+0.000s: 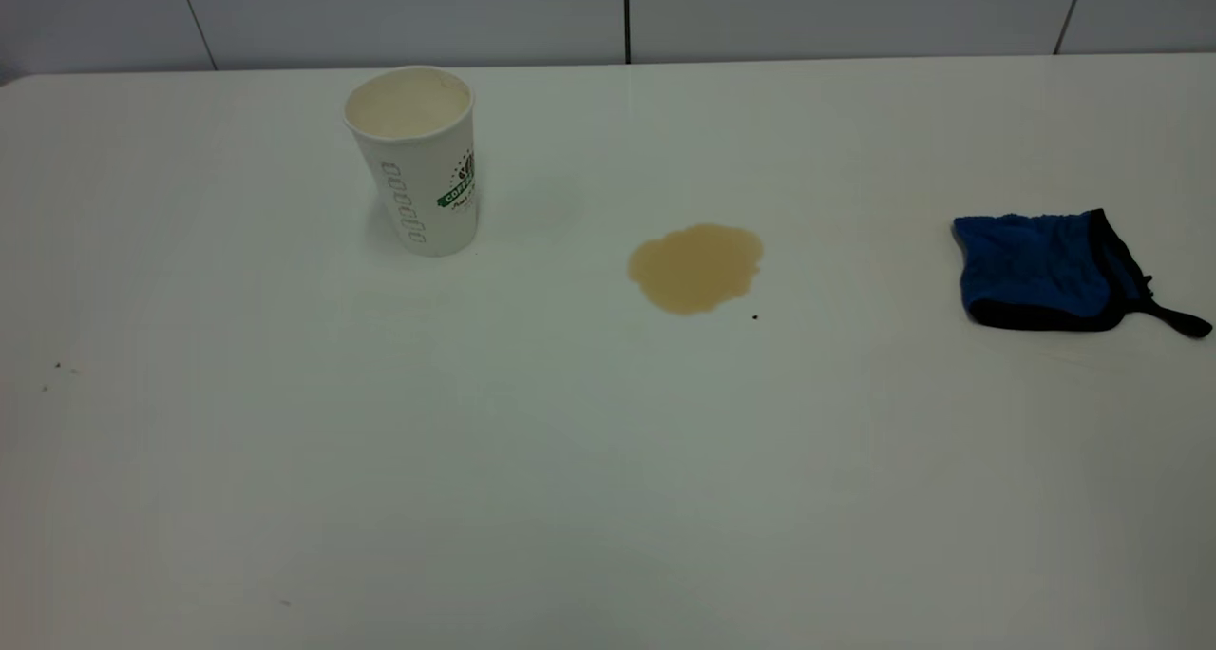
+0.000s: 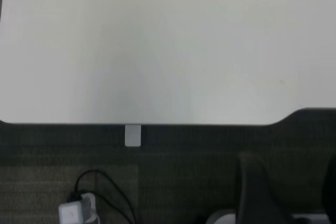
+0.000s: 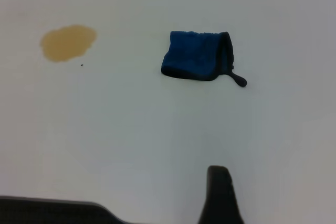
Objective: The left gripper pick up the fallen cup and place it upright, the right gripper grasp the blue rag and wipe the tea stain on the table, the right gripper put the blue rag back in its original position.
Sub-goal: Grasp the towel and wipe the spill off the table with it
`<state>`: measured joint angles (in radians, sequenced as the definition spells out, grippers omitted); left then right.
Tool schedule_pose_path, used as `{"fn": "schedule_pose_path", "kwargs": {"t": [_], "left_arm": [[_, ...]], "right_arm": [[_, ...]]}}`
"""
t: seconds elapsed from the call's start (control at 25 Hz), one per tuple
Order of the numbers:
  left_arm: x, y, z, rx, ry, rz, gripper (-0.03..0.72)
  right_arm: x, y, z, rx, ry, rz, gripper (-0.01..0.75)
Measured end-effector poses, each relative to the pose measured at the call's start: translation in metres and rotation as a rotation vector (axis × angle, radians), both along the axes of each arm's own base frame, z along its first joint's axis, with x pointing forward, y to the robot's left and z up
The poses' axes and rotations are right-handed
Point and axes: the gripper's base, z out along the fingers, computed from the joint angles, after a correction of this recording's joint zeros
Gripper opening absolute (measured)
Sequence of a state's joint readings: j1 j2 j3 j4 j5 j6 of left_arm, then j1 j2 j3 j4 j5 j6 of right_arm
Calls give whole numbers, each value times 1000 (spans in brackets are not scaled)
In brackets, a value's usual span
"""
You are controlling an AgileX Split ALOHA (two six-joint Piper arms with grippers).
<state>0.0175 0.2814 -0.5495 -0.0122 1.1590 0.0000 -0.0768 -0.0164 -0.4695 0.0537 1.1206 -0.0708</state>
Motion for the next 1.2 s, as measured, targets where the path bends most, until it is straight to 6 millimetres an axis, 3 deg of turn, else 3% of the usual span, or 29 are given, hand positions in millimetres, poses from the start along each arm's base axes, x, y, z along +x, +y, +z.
{"fn": "schedule_pose_path", "kwargs": {"t": [0.52, 1.2], "left_arm": [[-37, -1, -13, 4, -248, 0, 354], [-39, -1, -14, 3, -260, -1, 354]], "right_arm": [[0, 0, 0, 0, 0, 0, 585], [0, 0, 0, 0, 0, 0, 585]]}}
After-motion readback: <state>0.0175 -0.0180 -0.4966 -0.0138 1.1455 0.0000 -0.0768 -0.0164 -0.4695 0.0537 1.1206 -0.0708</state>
